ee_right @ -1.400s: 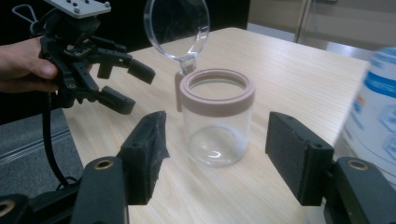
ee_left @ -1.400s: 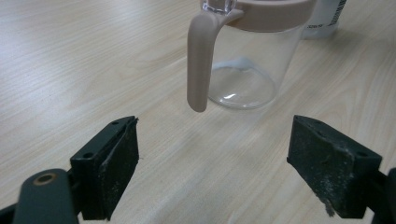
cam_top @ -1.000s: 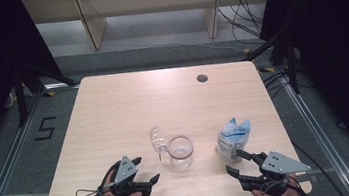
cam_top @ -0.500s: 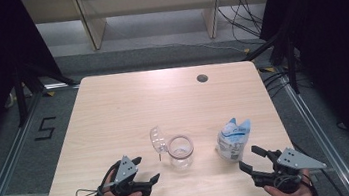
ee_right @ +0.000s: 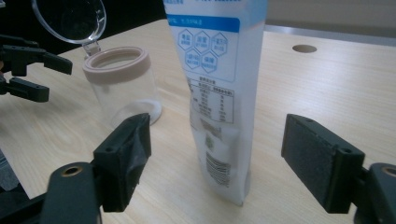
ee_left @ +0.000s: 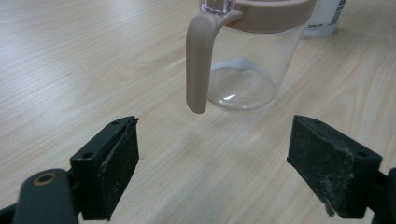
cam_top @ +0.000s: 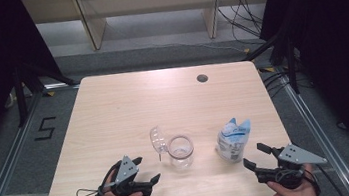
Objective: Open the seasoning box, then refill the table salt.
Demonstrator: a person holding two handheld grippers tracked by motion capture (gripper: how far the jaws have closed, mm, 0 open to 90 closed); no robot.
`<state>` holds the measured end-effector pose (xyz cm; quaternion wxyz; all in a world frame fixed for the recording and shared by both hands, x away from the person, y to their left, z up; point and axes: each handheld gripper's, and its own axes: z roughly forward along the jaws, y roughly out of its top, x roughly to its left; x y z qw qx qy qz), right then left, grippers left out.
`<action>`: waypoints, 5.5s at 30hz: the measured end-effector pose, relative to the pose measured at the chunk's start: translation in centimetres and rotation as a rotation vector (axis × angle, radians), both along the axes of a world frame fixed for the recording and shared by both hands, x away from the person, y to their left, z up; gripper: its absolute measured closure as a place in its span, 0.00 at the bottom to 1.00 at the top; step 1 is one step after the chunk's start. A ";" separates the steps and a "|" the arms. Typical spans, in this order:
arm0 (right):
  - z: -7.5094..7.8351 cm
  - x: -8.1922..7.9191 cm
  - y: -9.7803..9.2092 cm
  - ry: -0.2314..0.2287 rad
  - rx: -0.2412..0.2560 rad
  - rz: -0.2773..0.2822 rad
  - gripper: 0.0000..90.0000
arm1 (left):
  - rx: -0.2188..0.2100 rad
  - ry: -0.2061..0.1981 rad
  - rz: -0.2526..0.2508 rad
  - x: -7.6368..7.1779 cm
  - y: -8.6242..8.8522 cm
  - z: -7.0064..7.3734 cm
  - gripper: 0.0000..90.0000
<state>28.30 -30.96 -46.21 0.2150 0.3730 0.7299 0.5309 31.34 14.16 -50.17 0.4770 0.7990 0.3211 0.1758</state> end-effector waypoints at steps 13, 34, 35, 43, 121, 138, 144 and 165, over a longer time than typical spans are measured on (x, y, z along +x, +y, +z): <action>-1.2 2.1 0.2 0.061 0.038 0.021 0.23 | -0.019 0.011 0.008 0.0 -0.3 -0.3 0.18; -1.9 5.3 2.1 0.013 -0.041 0.083 0.21 | -0.004 0.000 0.011 0.1 0.0 -0.2 0.17; -2.0 5.4 2.2 0.010 -0.040 0.090 0.21 | -0.010 0.000 0.008 0.2 0.0 -0.2 0.17; -2.1 6.0 2.7 -0.006 -0.027 0.076 0.21 | -0.002 -0.003 0.003 0.3 0.0 -0.2 0.17; -5.0 8.1 5.0 -0.029 -0.043 0.104 0.40 | -0.008 0.003 -0.009 0.2 -0.4 -0.2 0.17; -5.2 7.9 4.9 -0.007 -0.028 0.076 0.44 | -0.009 0.000 -0.023 0.2 -0.5 -0.2 0.17; -5.1 8.0 4.9 -0.023 -0.047 0.080 0.46 | -0.003 -0.005 -0.023 0.2 -0.5 -0.2 0.17; -4.2 7.5 5.7 0.004 -0.108 0.063 0.50 | -0.008 0.000 -0.016 0.2 -0.5 -0.2 0.17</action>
